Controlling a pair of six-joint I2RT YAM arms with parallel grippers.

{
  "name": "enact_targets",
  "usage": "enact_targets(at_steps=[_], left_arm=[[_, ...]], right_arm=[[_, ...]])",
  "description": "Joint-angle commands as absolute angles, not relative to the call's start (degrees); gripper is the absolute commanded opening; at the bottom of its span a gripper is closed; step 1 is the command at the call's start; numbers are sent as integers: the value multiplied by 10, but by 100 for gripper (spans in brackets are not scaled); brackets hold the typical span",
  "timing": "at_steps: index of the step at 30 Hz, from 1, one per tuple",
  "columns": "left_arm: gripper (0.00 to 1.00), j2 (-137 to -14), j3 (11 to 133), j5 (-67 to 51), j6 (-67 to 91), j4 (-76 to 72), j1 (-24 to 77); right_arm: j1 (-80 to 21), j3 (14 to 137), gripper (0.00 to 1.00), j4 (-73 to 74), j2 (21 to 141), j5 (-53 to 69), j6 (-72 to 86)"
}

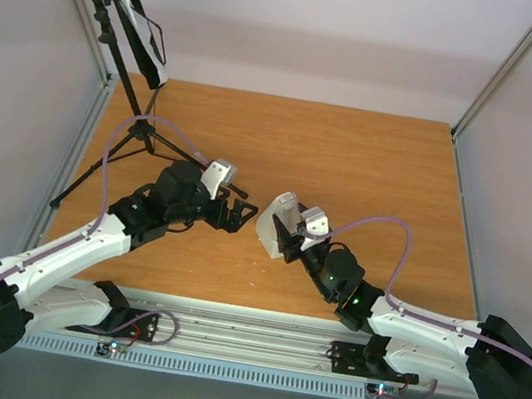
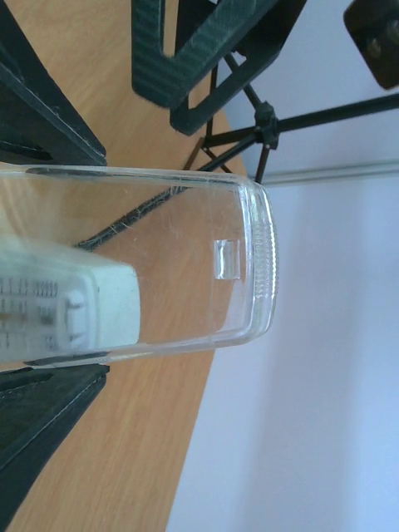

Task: Pack up the instrument practice props
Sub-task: Close the cover of the metronome.

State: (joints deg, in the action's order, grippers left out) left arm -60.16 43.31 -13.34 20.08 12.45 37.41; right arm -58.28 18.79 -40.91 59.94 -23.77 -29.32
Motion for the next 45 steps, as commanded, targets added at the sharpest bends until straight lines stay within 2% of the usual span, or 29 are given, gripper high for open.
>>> enact_targets(at_steps=[1, 25, 45], left_arm=[[99, -615, 426, -162, 192, 64, 368], [99, -647, 429, -159, 183, 47, 361], [99, -651, 432, -153, 176, 53, 360]], right_arm=[[-558, 168, 57, -459, 584, -233, -290], [-504, 107, 57, -657, 729, -159, -254], [-481, 103, 58, -690, 784, -112, -236]])
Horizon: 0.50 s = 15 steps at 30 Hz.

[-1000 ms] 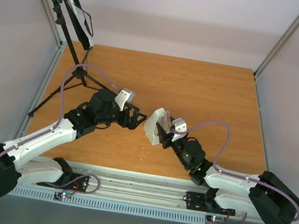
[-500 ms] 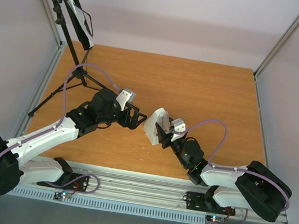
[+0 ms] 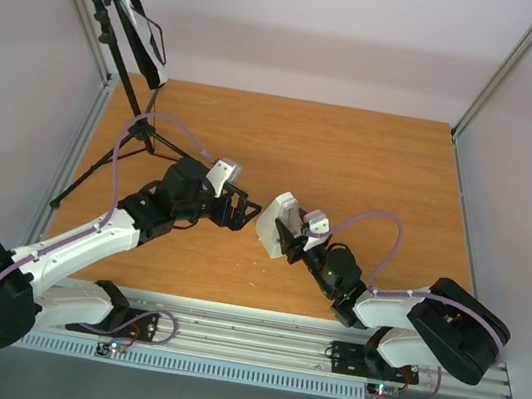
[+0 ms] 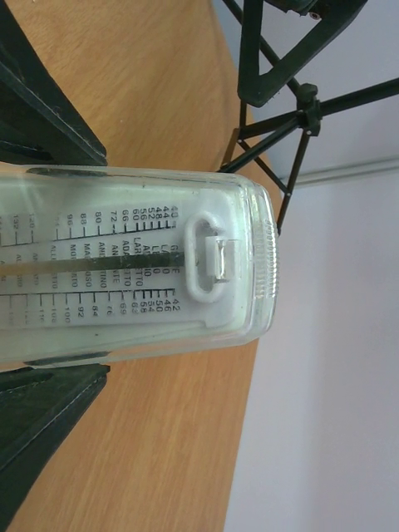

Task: Pack up the instrument practice props
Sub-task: Close the cover of the metronome.

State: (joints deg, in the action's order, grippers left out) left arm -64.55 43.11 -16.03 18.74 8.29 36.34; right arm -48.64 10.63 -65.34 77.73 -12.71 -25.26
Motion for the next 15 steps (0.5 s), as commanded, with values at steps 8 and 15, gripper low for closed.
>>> enact_targets(at_steps=[8, 15], left_arm=[[99, -654, 434, -156, 174, 57, 359], [99, -655, 435, -156, 172, 57, 359]], right_arm=[[-465, 94, 58, -693, 789, -98, -225], [-461, 89, 58, -653, 748, -88, -226]])
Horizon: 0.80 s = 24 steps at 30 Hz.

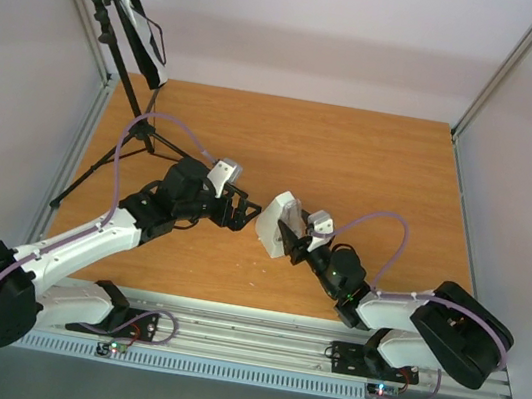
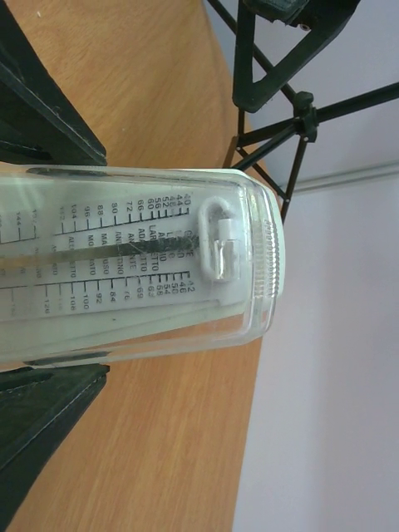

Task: Pack up the instrument practice props
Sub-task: Close the cover of the metronome.

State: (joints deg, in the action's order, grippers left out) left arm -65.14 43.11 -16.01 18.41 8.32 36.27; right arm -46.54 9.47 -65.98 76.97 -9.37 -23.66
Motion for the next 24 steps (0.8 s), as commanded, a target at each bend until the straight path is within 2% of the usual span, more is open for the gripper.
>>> enact_targets(at_steps=[1, 24], left_arm=[[99, -655, 435, -156, 172, 58, 359], [99, -655, 438, -157, 173, 63, 359]], right_arm=[[-461, 89, 58, -648, 744, -88, -228], [-458, 121, 58, -644, 750, -65, -250]])
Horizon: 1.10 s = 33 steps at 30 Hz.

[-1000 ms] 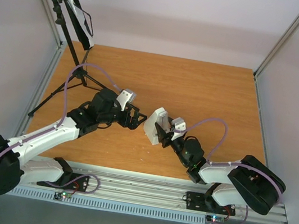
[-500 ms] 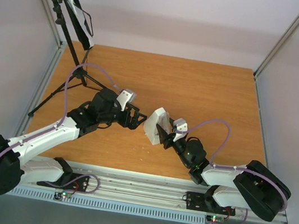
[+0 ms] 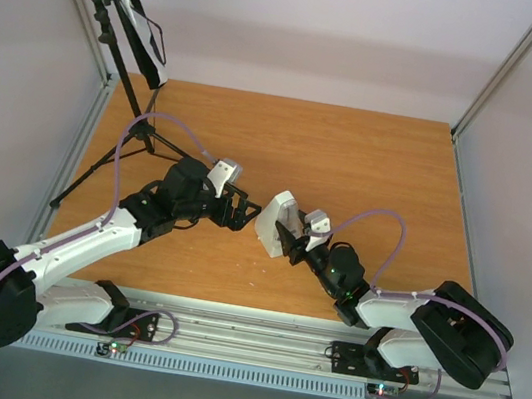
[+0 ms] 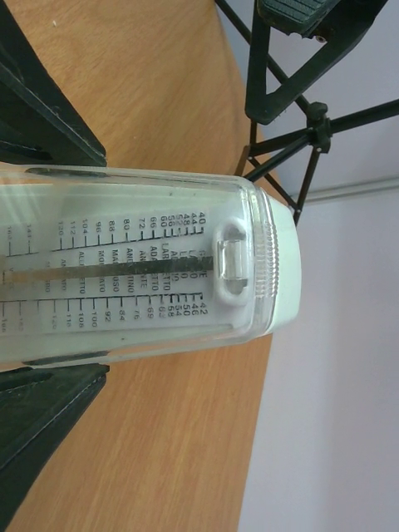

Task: Pack up the instrument practice props
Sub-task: Close the cover of the metronome.

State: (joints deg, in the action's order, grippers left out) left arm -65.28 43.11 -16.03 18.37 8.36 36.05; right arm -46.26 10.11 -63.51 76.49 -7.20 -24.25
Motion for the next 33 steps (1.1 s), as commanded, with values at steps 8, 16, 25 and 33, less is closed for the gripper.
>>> enact_targets(at_steps=[8, 16, 25, 33], left_arm=[[99, -657, 438, -159, 173, 61, 359], [99, -654, 438, -158, 173, 64, 358], [99, -651, 438, -159, 171, 67, 359], [99, -660, 441, -168, 171, 65, 359]], right_arm=[[-458, 127, 58, -625, 735, -59, -253], [-457, 129, 58, -637, 762, -65, -260], [-437, 123, 58, -655, 782, -47, -251], [-416, 130, 58, -607, 750, -7, -241]])
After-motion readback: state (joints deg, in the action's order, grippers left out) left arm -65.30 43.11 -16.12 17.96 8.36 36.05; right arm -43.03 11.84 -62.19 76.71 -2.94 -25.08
